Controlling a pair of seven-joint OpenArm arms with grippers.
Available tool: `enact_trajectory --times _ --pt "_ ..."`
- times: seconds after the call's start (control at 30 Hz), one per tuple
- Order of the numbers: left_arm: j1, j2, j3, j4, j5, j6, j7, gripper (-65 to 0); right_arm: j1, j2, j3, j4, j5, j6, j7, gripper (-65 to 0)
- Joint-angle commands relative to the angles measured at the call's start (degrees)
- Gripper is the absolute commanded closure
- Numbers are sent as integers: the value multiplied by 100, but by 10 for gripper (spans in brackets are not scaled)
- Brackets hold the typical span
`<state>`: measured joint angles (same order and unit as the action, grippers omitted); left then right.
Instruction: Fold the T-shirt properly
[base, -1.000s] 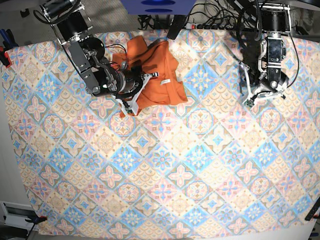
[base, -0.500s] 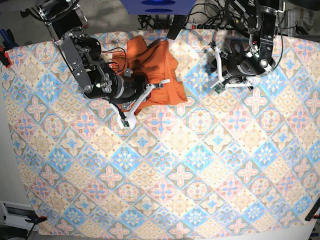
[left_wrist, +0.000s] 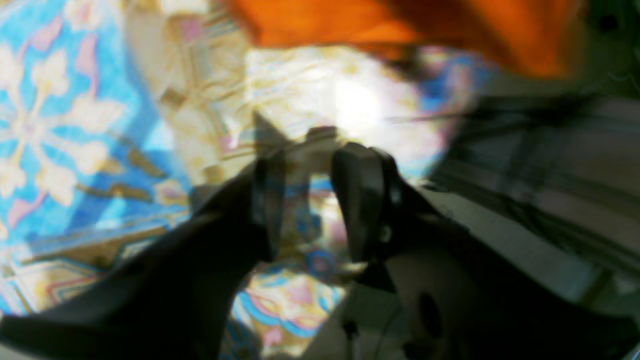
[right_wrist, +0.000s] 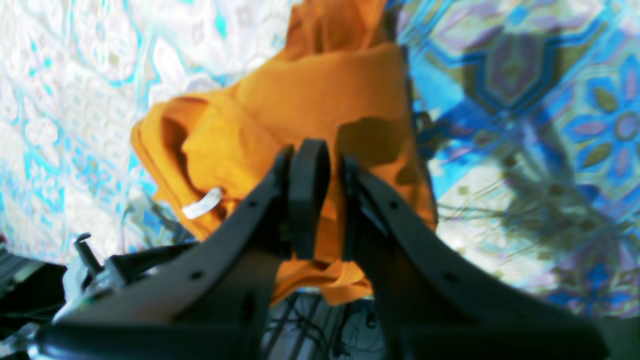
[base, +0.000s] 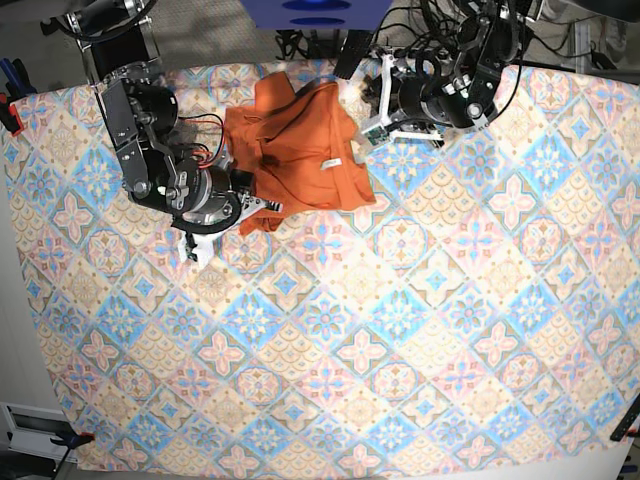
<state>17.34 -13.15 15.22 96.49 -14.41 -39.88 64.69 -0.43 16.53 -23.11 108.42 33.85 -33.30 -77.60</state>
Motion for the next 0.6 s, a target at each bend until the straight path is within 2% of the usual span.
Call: enact_trajectory --times 0.0,0.13,0.3,0.37,0.5,0.57 --pt "-165 27 29 -106 -49 -12 -64 -204 82 30 21 99 66 2 -7 -67" --pt "-666 308 232 -1064 -49 -12 -73 -204 82 136 21 99 57 -59 28 -67" --pt "-921 581 232 -1539 -49 -12 -302 -204 65 223 188 81 -400 -472 -51 -67" --pt "-983 730 232 -1548 13 -12 -310 -204 65 285 188 -16 -488 -472 -240 -67" --pt "-1176 783 170 -1565 92 -12 -310 -205 56 294 188 -60 -497 -472 -240 -67" --pt "-1308 792 -76 -1715 74 -12 -302 -205 47 338 188 -60 -497 -481 -240 -67"
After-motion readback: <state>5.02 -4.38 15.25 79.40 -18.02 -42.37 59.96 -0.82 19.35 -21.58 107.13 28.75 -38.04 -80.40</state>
